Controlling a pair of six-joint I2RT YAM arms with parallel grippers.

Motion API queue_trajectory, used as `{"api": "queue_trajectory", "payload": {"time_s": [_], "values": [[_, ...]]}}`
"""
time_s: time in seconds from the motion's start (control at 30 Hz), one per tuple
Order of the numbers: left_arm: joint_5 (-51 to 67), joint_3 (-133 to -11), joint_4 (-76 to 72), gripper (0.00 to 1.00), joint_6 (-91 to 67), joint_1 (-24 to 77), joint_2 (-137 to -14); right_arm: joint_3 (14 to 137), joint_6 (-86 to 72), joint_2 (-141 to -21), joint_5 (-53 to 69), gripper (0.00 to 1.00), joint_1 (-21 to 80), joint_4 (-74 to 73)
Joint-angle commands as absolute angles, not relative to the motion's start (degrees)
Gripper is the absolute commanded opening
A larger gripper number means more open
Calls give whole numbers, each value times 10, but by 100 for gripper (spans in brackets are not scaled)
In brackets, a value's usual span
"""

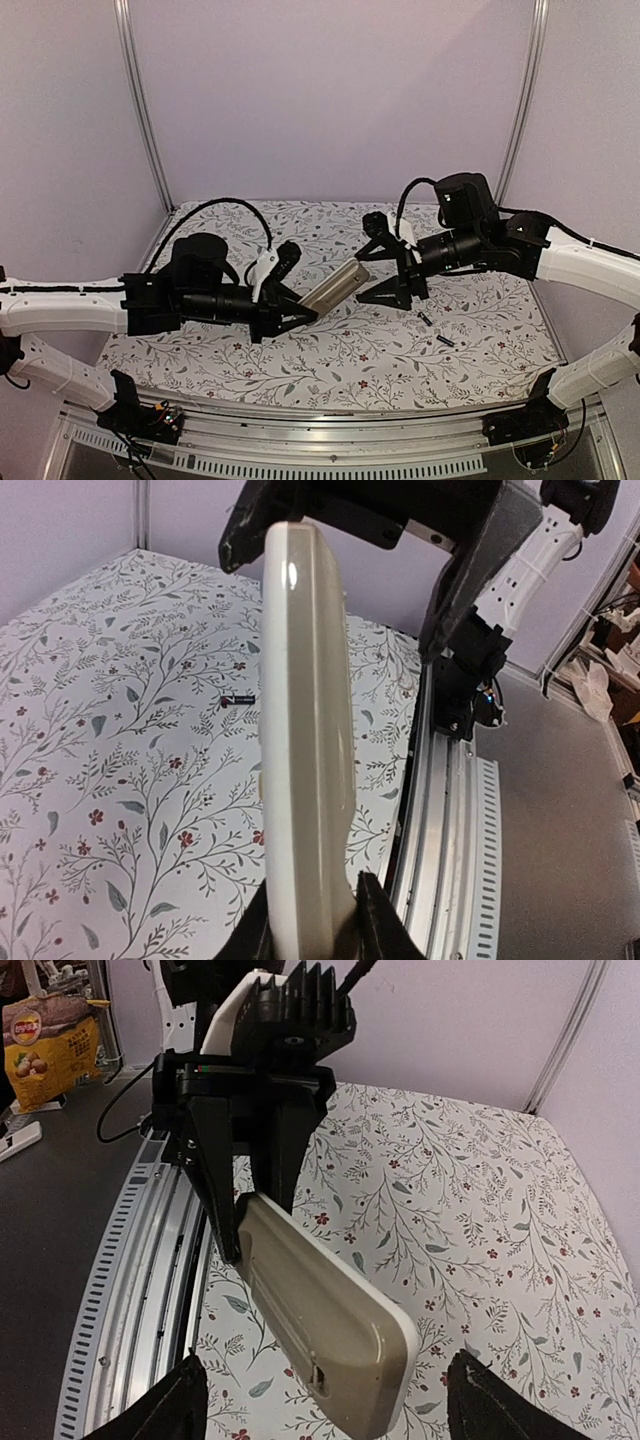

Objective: Load the batteries into the remote control
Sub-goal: Pass from the left arm to the right

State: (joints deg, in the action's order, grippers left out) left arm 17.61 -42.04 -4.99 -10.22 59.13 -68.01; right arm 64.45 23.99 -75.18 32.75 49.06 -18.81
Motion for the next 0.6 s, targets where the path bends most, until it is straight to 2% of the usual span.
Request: {"api": "queue_trajectory", "payload": {"time_s": [0.0,0.07,0.1,0.2,0.43,0.57], "values": [[187,-460,-17,0,-81,592,-696,645,350,-742,330,88,489,-210],[188,-472,-3,0,-88,591,-707,620,405,-719,310,97,496,-186],[195,-481,14,0,-95,589,-714,603,456,-702,297,99,501,-165],[238,-506,44,0,-112,584,-740,580,558,-664,258,99,505,-118],[290,-534,60,0,-134,581,-759,588,798,-677,240,99,532,-194],[293,-533,56,0,-140,576,-758,589,839,-684,210,99,545,-211]]}}
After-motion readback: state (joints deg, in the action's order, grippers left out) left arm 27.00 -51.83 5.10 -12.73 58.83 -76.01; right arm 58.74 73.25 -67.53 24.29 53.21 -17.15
